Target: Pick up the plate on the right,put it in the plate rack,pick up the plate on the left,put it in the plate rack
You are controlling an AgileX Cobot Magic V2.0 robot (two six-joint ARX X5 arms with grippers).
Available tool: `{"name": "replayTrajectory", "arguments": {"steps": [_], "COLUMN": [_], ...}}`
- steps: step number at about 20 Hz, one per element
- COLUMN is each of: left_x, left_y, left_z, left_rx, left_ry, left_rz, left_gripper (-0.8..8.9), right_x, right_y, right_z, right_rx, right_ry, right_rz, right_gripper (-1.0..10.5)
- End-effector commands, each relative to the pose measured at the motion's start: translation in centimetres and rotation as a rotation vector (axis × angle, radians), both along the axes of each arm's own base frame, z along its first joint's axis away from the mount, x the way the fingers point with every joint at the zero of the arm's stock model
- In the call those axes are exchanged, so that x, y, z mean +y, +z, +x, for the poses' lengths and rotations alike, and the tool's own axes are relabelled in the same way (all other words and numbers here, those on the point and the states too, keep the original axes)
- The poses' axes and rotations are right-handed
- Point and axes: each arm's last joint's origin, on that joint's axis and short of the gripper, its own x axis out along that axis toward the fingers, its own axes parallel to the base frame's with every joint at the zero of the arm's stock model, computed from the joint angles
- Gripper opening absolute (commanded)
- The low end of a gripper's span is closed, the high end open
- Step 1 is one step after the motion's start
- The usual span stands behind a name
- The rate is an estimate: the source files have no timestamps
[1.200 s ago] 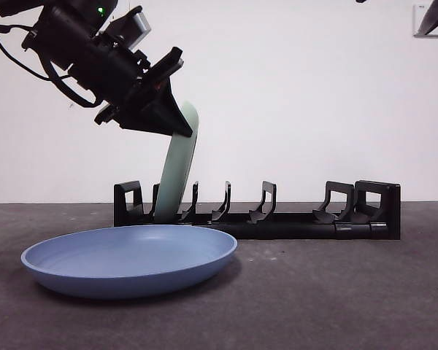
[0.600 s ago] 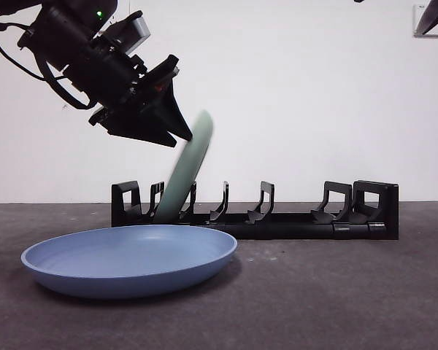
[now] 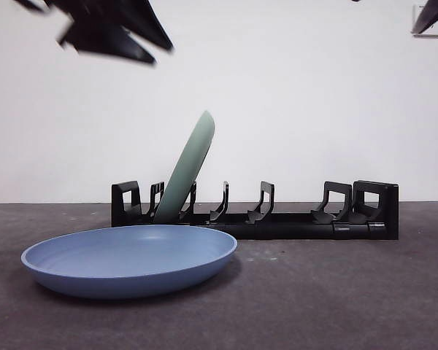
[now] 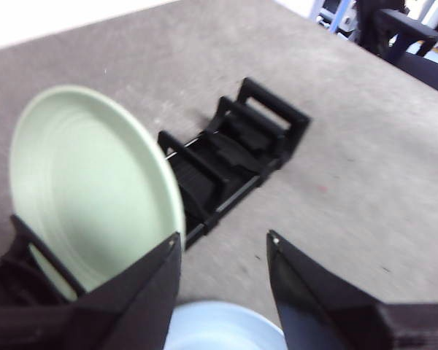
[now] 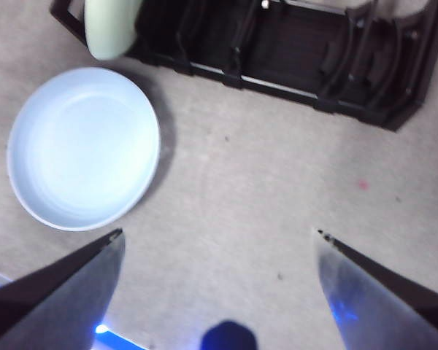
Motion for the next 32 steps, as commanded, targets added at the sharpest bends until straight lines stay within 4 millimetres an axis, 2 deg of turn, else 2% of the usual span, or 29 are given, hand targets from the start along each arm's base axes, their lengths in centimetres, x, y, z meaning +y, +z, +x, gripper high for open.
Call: {"name": "replayTrajectory", "arguments": {"steps": [1, 3, 6, 9, 12, 16, 22, 24, 30, 32], "left_x": [1.4, 2.6, 4.4, 5.6, 6.4, 6.8, 6.7, 6.6, 6.5, 6.4], "left_y": [2.3, 3.8, 5.2, 5.8, 5.8, 5.2, 4.7, 4.6, 4.4, 4.4], "left_z": [-3.1, -6.2, -10.3, -13.1, -15.1, -16.1, -15.9, -15.7, -15.3, -15.2], "left_rx": [-0.075, -0.096, -0.104, -0.115, -0.094, -0.044, 0.001, 0.009, 0.023, 0.027], "left_ry": [-0.031, -0.038, -0.039, -0.039, -0.039, -0.055, -0.069, -0.069, -0.071, -0.071], "left_rz": [0.028, 0.035, 0.036, 0.031, 0.040, 0.084, 0.120, 0.123, 0.129, 0.131], "left_gripper": [1.99, 1.97, 1.93, 1.93, 1.93, 1.93, 1.93, 1.93, 1.93, 1.93], "right_x": [0.5, 1.2, 3.3, 5.9, 8.6, 11.3, 13.6, 14.3, 15.5, 15.8], "right_y": [-0.5, -0.9, -2.3, -4.6, -7.8, -12.2, -17.5, -18.8, -20.7, -21.1], "right_z": [0.7, 1.5, 3.0, 4.7, 6.3, 8.1, 10.0, 10.3, 10.4, 10.4], "right_rx": [0.017, 0.029, 0.059, 0.115, 0.191, 0.270, 0.351, 0.363, 0.378, 0.383], "right_ry": [0.034, 0.057, 0.098, 0.137, 0.178, 0.200, 0.189, 0.187, 0.203, 0.203], "right_rz": [0.051, 0.095, 0.087, 0.071, 0.028, -0.027, -0.068, -0.070, -0.081, -0.085], "right_gripper": [4.4, 4.4, 4.4, 4.4, 4.4, 4.4, 4.4, 4.4, 4.4, 4.0]}}
